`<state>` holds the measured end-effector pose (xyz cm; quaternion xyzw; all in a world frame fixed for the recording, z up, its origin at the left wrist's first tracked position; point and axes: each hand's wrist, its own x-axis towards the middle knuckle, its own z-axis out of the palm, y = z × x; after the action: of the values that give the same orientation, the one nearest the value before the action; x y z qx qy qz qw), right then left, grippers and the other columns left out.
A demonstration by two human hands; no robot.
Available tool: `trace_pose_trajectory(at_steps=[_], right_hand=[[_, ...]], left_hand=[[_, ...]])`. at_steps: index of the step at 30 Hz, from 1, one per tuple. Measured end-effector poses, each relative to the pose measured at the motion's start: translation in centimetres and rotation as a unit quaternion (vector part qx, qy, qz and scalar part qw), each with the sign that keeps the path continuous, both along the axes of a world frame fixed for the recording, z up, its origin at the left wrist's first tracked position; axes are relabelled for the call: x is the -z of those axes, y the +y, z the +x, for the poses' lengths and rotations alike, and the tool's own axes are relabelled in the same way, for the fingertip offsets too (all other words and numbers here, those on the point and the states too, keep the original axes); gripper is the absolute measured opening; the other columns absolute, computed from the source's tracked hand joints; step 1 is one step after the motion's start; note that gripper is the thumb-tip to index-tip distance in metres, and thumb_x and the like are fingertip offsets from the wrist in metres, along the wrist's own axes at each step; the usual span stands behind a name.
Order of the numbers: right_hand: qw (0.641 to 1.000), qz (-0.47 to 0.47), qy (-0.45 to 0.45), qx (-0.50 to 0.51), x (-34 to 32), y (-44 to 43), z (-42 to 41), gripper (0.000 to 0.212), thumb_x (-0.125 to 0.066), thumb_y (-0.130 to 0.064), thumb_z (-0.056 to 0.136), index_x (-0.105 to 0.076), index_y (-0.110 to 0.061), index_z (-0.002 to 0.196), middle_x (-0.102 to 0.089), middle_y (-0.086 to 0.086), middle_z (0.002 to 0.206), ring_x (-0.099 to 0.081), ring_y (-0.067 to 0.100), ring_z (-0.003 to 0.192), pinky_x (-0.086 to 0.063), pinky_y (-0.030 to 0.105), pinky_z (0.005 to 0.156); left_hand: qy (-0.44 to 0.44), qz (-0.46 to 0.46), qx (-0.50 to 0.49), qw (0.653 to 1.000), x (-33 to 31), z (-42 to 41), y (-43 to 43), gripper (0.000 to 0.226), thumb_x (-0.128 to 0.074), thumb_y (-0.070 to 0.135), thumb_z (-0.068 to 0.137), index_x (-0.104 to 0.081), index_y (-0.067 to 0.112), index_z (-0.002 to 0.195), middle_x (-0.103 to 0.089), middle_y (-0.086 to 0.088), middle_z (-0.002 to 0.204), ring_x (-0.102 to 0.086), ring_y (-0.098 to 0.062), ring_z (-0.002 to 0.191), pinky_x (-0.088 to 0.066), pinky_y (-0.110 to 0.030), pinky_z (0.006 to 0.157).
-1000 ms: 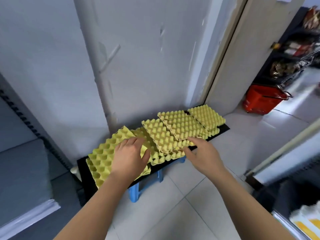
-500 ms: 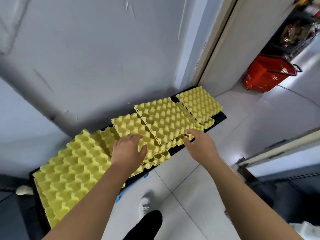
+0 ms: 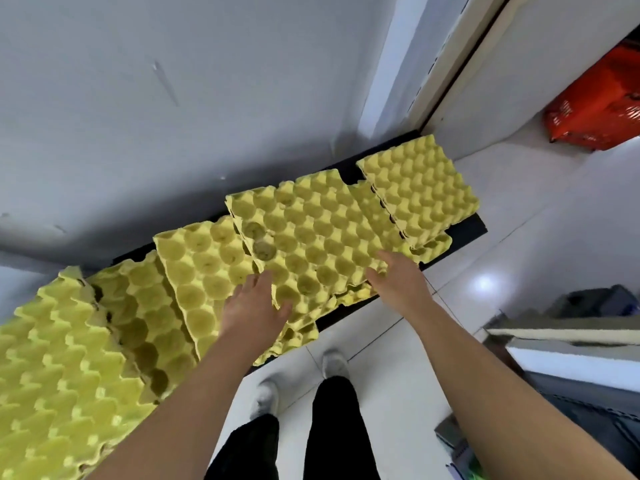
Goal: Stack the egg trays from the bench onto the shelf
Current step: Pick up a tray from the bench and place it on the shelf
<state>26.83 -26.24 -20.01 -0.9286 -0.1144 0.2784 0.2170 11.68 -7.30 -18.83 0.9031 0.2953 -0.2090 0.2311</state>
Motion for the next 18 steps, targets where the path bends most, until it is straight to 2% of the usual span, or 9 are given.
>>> trace_pose_trajectory(at_steps=[3, 6, 10, 13, 15, 18], right_hand=[[0.999, -0.007, 0.013, -0.037, 3.8, 0.4, 3.2, 0.056, -0.055, -0.037, 0.093, -0.041, -0.016, 0.142, -0.044, 0.007, 0.143, -0.046, 0.022, 0.126, -0.041, 0.034, 0.100], [0.996, -0.046, 0.041, -0.064, 7.7, 0.3, 5.6, 0.067, -0.058, -0.041, 0.090, -0.029, -0.021, 0.147, -0.029, 0.013, 0.151, -0.045, 0.027, 0.128, -0.042, 0.036, 0.099], [0.991, -0.070, 0.090, -0.073, 11.4, 0.4, 7.9, 0.085, -0.064, -0.048, 0.084, -0.011, -0.033, 0.150, -0.013, 0.011, 0.158, -0.039, 0.033, 0.134, -0.047, 0.044, 0.100], [0.988, -0.063, 0.123, -0.073, 12.8, 0.5, 8.6, 0.087, -0.066, -0.042, 0.084, -0.011, -0.032, 0.150, -0.013, 0.011, 0.157, -0.037, 0.035, 0.134, -0.042, 0.047, 0.102], [0.989, -0.052, 0.118, -0.069, 13.3, 0.5, 8.8, 0.089, -0.069, -0.043, 0.081, -0.014, -0.031, 0.150, -0.020, 0.013, 0.153, -0.038, 0.035, 0.133, -0.042, 0.052, 0.103], [0.992, -0.047, 0.104, -0.060, 13.0, 0.5, 8.7, 0.086, -0.070, -0.043, 0.080, -0.021, -0.028, 0.149, -0.024, 0.014, 0.151, -0.033, 0.036, 0.135, -0.036, 0.055, 0.106]], left_hand=[[0.036, -0.033, -0.068, 0.996, 2.7, 1.6, -1.1, 0.082, -0.058, 0.051, 0.088, -0.015, 0.017, 0.148, -0.033, -0.007, 0.144, -0.043, -0.029, 0.127, -0.040, -0.042, 0.098], [0.045, -0.043, -0.141, 0.988, 4.7, 2.6, -2.2, 0.096, -0.067, 0.052, 0.080, -0.009, 0.016, 0.148, -0.021, -0.011, 0.146, -0.048, -0.035, 0.124, -0.046, -0.043, 0.094], [0.030, -0.049, -0.196, 0.979, 6.8, 2.8, -3.8, 0.120, -0.071, 0.056, 0.075, 0.016, 0.019, 0.149, -0.009, -0.011, 0.151, -0.036, -0.036, 0.135, -0.041, -0.045, 0.105], [0.002, -0.057, -0.235, 0.970, 7.5, 2.7, -4.5, 0.125, -0.073, 0.054, 0.073, 0.020, 0.021, 0.150, -0.013, -0.012, 0.153, -0.037, -0.034, 0.135, -0.040, -0.043, 0.102], [-0.020, -0.061, -0.258, 0.964, 7.4, 2.8, -4.7, 0.124, -0.077, 0.048, 0.073, 0.018, 0.024, 0.151, -0.013, -0.010, 0.155, -0.045, -0.035, 0.129, -0.044, -0.042, 0.095], [-0.030, -0.066, -0.280, 0.957, 6.6, 3.1, -5.0, 0.123, -0.077, 0.043, 0.075, 0.019, 0.026, 0.151, -0.008, -0.009, 0.158, -0.047, -0.035, 0.127, -0.045, -0.039, 0.090]])
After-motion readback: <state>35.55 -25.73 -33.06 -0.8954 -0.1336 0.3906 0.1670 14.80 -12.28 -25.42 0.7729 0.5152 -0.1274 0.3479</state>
